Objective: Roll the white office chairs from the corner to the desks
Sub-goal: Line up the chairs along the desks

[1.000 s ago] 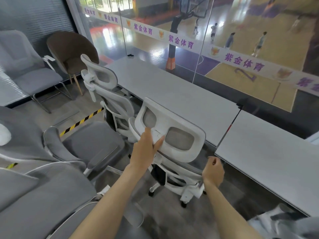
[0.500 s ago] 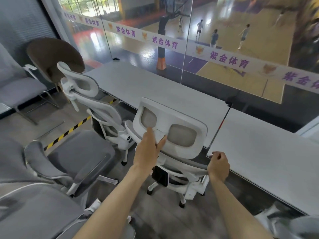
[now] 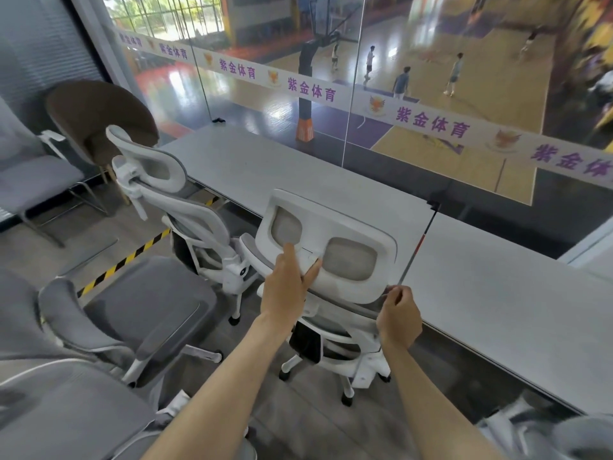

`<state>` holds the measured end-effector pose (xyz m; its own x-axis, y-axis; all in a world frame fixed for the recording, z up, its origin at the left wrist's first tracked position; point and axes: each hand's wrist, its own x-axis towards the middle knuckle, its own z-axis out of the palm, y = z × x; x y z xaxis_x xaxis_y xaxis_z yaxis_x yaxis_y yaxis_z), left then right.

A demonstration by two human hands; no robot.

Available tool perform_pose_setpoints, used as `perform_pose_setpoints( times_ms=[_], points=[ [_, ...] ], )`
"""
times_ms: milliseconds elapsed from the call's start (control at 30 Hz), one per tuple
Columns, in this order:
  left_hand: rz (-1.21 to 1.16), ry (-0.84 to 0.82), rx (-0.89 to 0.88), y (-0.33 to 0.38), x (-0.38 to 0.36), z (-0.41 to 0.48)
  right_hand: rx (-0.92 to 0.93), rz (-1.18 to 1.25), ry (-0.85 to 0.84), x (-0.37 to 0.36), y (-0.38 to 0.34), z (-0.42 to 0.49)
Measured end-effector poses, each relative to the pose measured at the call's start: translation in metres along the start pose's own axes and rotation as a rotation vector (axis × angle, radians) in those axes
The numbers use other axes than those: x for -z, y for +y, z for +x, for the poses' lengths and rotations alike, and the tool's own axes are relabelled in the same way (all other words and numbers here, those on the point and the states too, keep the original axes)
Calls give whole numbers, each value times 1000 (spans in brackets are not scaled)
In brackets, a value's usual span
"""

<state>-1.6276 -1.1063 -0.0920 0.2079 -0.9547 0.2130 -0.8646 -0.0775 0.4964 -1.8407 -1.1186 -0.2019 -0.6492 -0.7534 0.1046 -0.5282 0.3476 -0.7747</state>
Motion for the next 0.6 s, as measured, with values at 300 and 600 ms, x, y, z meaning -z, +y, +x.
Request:
perform_pose_setpoints(
  times_ms=[300,600],
  points=[
    [-69,-10,22,6,-11,21,-18,1,30,-7,-8,16],
    [-109,-88,26,5,3,6,29,-47,-112,1,1,10]
  ],
)
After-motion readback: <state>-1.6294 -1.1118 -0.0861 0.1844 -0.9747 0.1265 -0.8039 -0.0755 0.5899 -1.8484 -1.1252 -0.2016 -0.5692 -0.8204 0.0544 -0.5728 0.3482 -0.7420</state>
